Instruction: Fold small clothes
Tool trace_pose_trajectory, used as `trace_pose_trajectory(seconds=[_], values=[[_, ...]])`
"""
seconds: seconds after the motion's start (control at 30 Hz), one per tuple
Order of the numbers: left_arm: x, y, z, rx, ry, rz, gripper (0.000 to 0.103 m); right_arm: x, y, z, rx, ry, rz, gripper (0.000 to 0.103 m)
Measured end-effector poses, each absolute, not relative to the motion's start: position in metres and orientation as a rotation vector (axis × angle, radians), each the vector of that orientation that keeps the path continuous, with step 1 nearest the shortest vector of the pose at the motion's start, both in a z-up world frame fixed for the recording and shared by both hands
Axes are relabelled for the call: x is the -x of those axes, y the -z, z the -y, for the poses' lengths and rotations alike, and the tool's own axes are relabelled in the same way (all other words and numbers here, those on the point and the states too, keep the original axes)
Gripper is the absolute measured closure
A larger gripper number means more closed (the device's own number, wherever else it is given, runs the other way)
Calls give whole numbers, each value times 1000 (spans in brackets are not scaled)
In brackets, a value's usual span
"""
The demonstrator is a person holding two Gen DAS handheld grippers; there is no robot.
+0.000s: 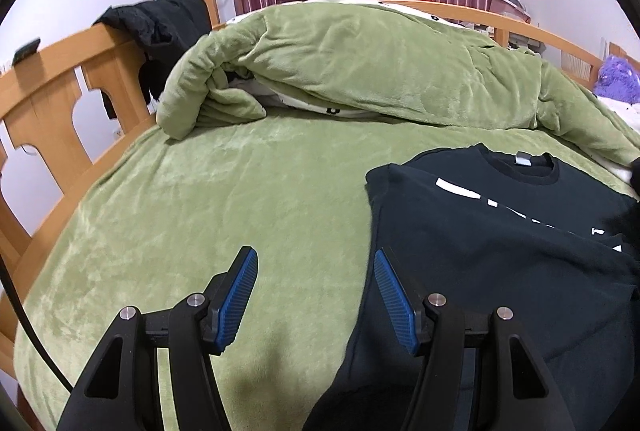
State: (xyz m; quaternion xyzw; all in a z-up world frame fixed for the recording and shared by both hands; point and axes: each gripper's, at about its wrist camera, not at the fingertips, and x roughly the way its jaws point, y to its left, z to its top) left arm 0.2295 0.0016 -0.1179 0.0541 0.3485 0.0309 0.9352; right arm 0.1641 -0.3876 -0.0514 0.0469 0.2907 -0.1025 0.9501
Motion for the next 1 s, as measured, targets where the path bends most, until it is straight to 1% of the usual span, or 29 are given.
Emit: trace_pose_trajectory(seconds=[0.17,0.3,0.4,0.43,0.47,0.5,0.53,0.57,0.6,0.67,0.83,1.0], values=[[-230,125,-13,-97,-47,-722,44,-196,107,318,-64,127,-696,97],[-234,129,-16,-91,-40,-734,44,-204,144,293,-42,87,-757,96],[-237,130,-12,-81,-21,-748,44,-204,161,280,-11,38,-811,83],[-236,130,-11,-80,-16,-748,44,-201,164,282,-4,29,-821,76],[-236,129,-8,-83,-10,-748,44,-196,164,283,5,20,-824,72],[-235,128,-3,-87,-3,-748,44,-189,161,286,8,14,-813,71],[-234,127,0,-90,2,-748,44,-179,156,291,7,11,-796,68],[-233,125,5,-90,9,-749,44,-170,150,298,2,10,-777,62],[-232,124,11,-85,21,-751,44,-162,143,307,-5,14,-757,59],[-229,122,25,-74,54,-758,44,-149,129,325,-6,44,-725,50],[-215,120,74,-138,101,-736,44,-122,104,387,-69,121,-676,49],[-195,117,140,-175,197,-731,44,-101,105,439,-119,199,-674,49]])
